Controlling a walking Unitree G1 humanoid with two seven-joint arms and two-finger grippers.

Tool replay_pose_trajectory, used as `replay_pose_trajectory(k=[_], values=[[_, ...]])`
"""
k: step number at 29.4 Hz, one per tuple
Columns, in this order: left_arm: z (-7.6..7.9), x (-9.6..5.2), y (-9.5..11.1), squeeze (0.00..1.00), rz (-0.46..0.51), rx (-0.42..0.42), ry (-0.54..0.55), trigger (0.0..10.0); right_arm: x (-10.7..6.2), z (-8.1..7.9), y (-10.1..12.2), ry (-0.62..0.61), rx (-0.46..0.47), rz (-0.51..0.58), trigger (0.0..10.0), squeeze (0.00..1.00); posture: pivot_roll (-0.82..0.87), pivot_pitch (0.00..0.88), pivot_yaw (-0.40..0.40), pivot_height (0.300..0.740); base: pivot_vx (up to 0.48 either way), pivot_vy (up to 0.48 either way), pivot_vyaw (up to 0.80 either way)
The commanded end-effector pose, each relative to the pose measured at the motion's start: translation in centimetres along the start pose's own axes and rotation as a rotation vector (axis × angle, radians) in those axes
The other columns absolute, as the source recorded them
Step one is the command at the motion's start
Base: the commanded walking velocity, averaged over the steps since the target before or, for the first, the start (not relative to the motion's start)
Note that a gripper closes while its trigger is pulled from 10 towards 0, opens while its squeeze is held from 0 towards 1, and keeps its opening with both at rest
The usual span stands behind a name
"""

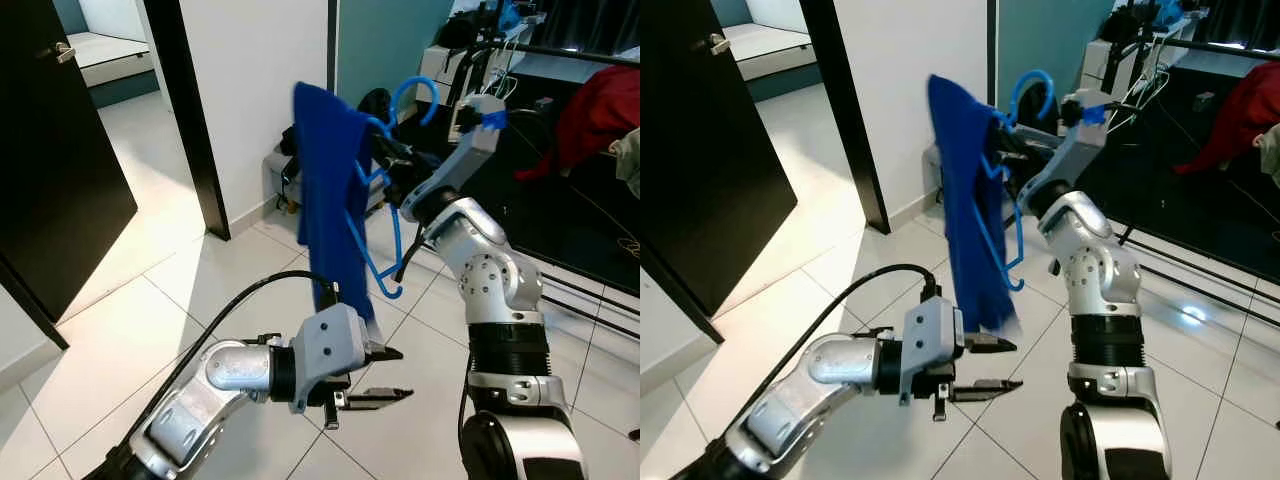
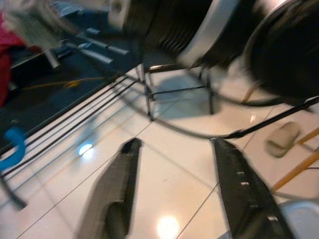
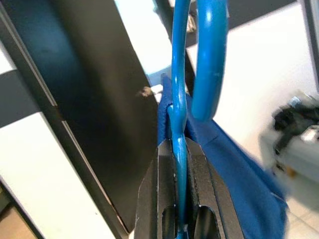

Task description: Hang hanger

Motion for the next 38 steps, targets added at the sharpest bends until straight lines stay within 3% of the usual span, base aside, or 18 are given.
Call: replay_pose_trajectory(k=[1,3,5,9,11,13,14,16,17,19,27,29,30,31,32,34,35,38], values=[[1.2,-1.4,-0.4,1.0,-0.046,-0.049,-0.07,10.0,-0.5,-1.3,2.7,0.098,-0.078,0.111,10.0,0.0,-0.06,0.0,0.019,0.731,0.0,0.0,0.0],[0.5,-2.5,-0.1,1.0,-0.072,-0.015,-0.045,10.0,-1.1,-1.6,3.2,0.152,-0.123,0.133,10.0,0.0,-0.06,0.0,0.019,0.731,0.0,0.0,0.0],[-2.5,-4.9,2.8,1.0,-0.07,0.116,0.068,10.0,-2.8,-1.7,3.7,0.27,-0.184,0.148,10.0,0.0,-0.05,0.0,0.02,0.731,0.0,0.0,0.0],[-3.6,-5.8,4.6,1.0,-0.05,0.171,0.109,10.0,-3.5,-1.7,3.8,0.31,-0.194,0.144,10.0,0.0,-0.05,0.0,0.019,0.731,0.0,0.0,0.0],[-6.8,-8.7,10.1,1.0,-0.004,0.371,0.227,10.0,-5.6,-1.2,3.8,0.4,-0.187,0.132,10.0,0.0,-0.03,0.0,0.025,0.731,0.0,0.0,0.0],[-6.8,-8.7,10.1,1.0,-0.004,0.371,0.227,10.0,-5.6,-1.2,3.8,0.4,-0.187,0.132,10.0,0.0,-0.03,0.0,0.025,0.731,0.0,0.0,0.0],[-8.0,-9.9,12.6,1.0,0.024,0.449,0.278,10.0,-6.5,-1.2,3.7,0.445,-0.183,0.122,10.0,0.0,-0.02,0.0,0.032,0.731,0.0,0.0,0.0],[-8.0,-9.9,12.6,1.0,0.024,0.449,0.278,10.0,-6.5,-1.2,3.7,0.445,-0.183,0.122,10.0,0.0,-0.02,0.0,0.032,0.731,0.0,0.0,0.0],[-9.3,-11.2,14.7,1.0,0.01,0.532,0.327,10.0,-7.8,-1.5,2.9,0.52,-0.195,0.076,10.0,0.0,-0.02,0.0,0.038,0.731,0.0,0.0,0.0],[-9.9,-12.0,15.8,1.0,-0.016,0.583,0.341,10.0,-9.0,-2.0,2.0,0.592,-0.212,0.02,10.0,0.0,-0.02,0.0,0.044,0.731,0.0,0.0,0.0],[-9.5,-12.6,16.7,1.0,-0.102,0.619,0.268,10.0,-11.5,-3.3,0.1,0.751,-0.229,-0.1,10.0,0.0,-0.03,0.0,0.051,0.731,0.0,0.0,0.0],[-9.1,-12.5,16.0,0.92,-0.142,0.6,0.223,10.0,-11.9,-3.6,-0.2,0.786,-0.231,-0.123,10.0,0.0,-0.02,0.0,0.052,0.731,0.0,0.0,0.0],[-8.6,-12.5,14.9,0.6,-0.183,0.545,0.172,10.0,-12.2,-3.9,-0.3,0.811,-0.232,-0.135,10.0,0.0,-0.02,0.0,0.052,0.731,0.0,0.0,0.0],[-8.6,-12.5,14.9,0.6,-0.183,0.545,0.172,10.0,-12.2,-3.9,-0.3,0.811,-0.232,-0.135,10.0,0.0,-0.02,0.0,0.052,0.731,0.0,0.0,0.0],[-7.4,-12.7,12.8,0.0,-0.257,0.463,0.081,10.0,-12.3,-4.3,-0.4,0.833,-0.237,-0.14,10.0,0.0,-0.02,0.0,0.054,0.731,0.0,0.0,0.0],[-7.4,-12.7,12.8,0.0,-0.257,0.463,0.081,10.0,-12.3,-4.3,-0.4,0.833,-0.237,-0.14,10.0,0.0,-0.02,0.0,0.054,0.731,0.0,0.0,0.0],[-6.7,-12.9,11.1,0.0,-0.317,0.383,0.031,10.0,-12.3,-4.6,-0.2,0.849,-0.241,-0.137,10.0,0.0,-0.02,0.0,0.054,0.731,0.0,0.0,0.0],[-6.3,-13.3,8.8,0.0,-0.39,0.301,-0.008,10.0,-12.4,-5.3,0.1,0.882,-0.244,-0.124,10.0,0.0,-0.02,0.0,0.054,0.731,0.0,0.0,0.0]])
Point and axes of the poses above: a point about 5 cm out from each wrist's last joint towards the gripper, its own x axis pointing out of the wrist towards the gripper, its own y axis along the axis of the wrist's last joint, z = x × y, the point moved 6 cm from there along x, pointing out of the wrist towards the gripper, and after that the axes turned 6 degrees about -x, right-handed, at the moved point
